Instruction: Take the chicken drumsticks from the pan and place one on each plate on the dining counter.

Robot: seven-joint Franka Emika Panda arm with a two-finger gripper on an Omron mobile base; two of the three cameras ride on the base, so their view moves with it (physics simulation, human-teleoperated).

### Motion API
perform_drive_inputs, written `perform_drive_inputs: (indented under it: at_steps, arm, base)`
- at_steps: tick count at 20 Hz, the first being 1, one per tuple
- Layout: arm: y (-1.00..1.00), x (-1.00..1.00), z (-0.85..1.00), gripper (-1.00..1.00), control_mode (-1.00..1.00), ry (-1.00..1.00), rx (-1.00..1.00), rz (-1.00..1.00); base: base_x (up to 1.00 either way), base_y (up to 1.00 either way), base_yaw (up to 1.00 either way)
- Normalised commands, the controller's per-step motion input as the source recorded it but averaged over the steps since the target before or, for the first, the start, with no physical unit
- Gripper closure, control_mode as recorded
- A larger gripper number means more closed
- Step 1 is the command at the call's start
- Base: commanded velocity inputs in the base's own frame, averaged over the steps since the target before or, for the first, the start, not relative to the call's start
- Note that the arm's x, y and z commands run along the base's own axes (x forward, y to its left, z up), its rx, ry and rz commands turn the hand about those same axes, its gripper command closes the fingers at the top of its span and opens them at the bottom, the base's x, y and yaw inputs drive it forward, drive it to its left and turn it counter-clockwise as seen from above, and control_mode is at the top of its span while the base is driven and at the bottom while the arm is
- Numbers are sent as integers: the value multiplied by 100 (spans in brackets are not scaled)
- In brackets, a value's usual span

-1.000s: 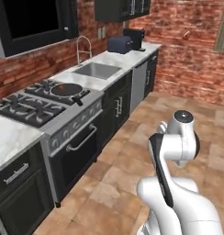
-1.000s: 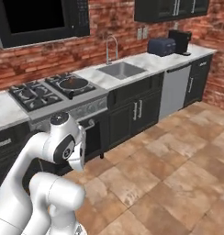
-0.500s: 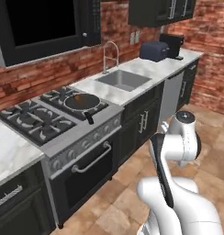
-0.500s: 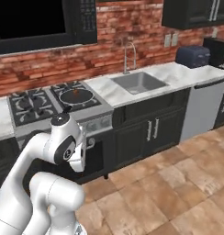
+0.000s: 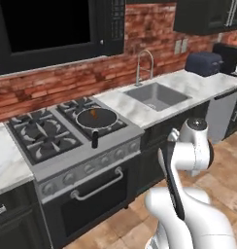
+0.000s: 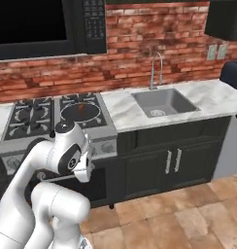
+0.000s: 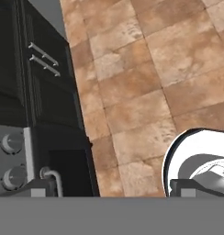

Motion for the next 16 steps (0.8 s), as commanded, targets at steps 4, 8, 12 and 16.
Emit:
perform_drive_inputs:
  at_steps: [4, 8, 12, 16]
  arm:
    - [0, 0, 0, -100, 100, 0, 0, 0]
    - [0, 0, 0, -100, 100, 0, 0, 0]
    - [0, 0, 0, -100, 100, 0, 0, 0]
    - [0, 0, 0, -100, 100, 0, 0, 0]
  base:
    - [31, -29, 49]
    - [32, -32, 50]
    - [60, -57, 40]
    - [70, -71, 33]
